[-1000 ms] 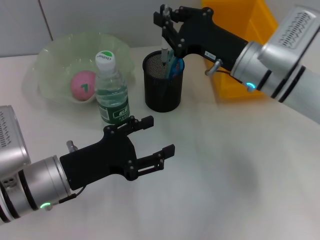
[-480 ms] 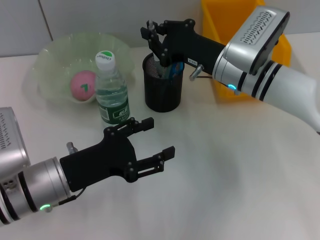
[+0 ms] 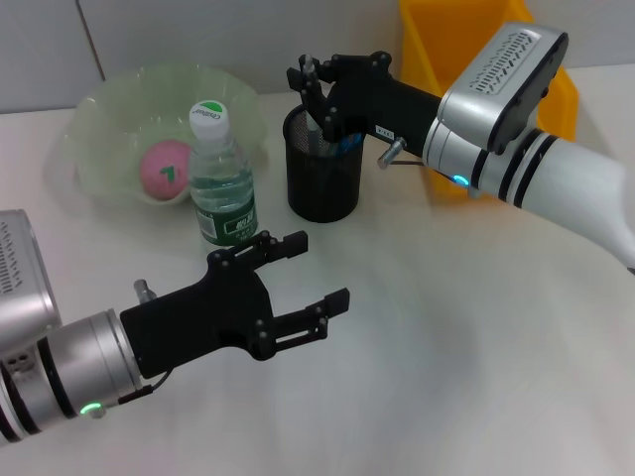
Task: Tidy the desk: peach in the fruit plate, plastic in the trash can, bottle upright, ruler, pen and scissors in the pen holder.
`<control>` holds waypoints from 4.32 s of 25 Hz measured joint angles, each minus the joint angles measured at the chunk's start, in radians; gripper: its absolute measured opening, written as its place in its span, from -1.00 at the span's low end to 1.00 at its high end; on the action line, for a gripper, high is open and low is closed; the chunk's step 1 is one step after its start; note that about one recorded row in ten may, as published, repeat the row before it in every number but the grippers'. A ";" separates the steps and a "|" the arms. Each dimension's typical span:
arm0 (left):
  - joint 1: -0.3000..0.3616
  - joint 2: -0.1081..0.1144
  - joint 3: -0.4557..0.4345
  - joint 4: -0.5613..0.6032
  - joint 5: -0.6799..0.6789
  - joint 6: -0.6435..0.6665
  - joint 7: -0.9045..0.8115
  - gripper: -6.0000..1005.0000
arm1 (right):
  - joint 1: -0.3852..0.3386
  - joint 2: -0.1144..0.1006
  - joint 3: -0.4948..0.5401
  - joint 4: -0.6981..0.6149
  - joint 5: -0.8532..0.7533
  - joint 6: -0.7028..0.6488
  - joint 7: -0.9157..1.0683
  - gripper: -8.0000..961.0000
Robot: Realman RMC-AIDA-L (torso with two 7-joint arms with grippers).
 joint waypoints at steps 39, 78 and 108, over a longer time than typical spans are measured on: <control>0.007 0.024 -0.057 -0.004 0.071 0.068 -0.028 0.62 | -0.528 -0.036 -0.123 -0.592 -0.143 -0.814 0.581 0.73; 0.051 0.036 -0.134 -0.017 0.186 0.094 -0.041 0.62 | -0.527 -0.012 -0.222 -0.561 -0.340 -0.785 0.499 0.74; 0.076 0.047 -0.161 -0.026 0.197 0.151 -0.046 0.62 | -0.518 -0.011 -0.238 -0.542 -0.340 -0.782 0.499 0.74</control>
